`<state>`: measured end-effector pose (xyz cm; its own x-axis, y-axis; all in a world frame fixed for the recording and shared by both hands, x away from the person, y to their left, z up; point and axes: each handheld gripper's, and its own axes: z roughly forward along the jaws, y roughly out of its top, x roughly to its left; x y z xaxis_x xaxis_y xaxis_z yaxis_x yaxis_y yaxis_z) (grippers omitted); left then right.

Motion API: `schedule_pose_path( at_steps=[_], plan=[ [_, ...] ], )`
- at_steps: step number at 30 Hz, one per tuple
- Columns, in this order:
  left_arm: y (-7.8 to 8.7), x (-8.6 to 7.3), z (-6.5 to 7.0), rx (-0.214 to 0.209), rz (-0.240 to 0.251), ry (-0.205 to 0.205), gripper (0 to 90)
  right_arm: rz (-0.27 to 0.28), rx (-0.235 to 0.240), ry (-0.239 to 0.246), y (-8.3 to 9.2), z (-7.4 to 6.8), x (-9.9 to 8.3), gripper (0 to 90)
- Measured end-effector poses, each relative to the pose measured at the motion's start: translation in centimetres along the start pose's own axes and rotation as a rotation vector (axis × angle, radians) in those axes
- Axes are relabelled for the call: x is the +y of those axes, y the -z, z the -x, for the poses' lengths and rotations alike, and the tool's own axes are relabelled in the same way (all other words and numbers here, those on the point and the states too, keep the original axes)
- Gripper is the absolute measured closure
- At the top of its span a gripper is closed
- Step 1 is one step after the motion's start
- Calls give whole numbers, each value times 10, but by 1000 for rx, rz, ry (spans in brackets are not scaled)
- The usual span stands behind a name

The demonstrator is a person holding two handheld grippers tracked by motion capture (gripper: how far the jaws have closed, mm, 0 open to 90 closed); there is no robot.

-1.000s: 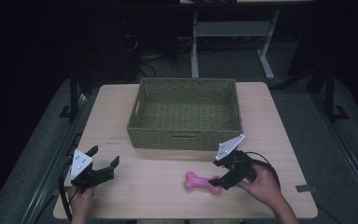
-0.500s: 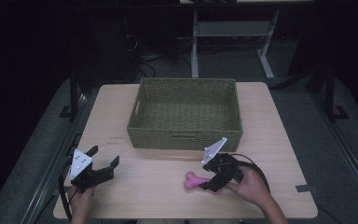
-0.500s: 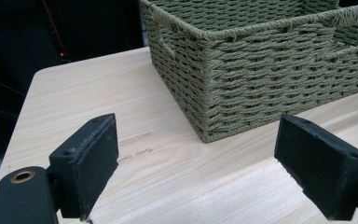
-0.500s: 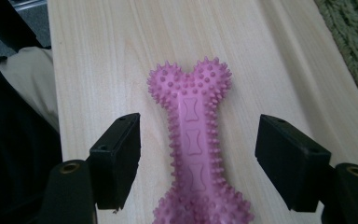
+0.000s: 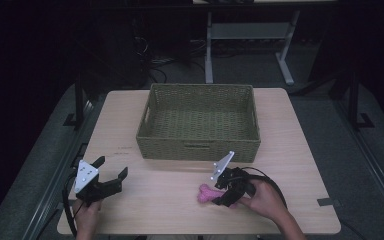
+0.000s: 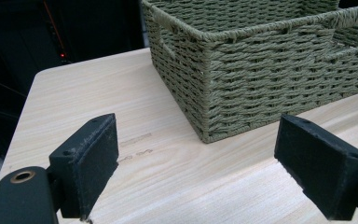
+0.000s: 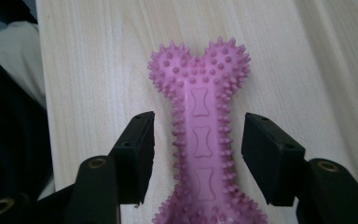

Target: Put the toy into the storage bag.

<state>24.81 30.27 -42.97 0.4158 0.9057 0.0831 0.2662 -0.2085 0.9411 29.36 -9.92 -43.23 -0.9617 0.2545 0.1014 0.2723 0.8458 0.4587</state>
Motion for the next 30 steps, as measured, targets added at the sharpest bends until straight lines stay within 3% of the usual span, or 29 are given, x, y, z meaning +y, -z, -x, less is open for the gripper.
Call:
schedule_pose_path(
  at_steps=[17, 23, 30],
  plan=[
    [1, 0, -2, 1, 0, 5, 130, -109, -63, 77, -7, -7, 6, 574],
    [1, 0, -2, 3, 4, 9, 130, -122, -42, 71, -7, -3, 8, 583],
    [0, 0, -2, 1, -1, 5, 130, -85, 20, 47, 4, 5, 10, 582]
  ],
)
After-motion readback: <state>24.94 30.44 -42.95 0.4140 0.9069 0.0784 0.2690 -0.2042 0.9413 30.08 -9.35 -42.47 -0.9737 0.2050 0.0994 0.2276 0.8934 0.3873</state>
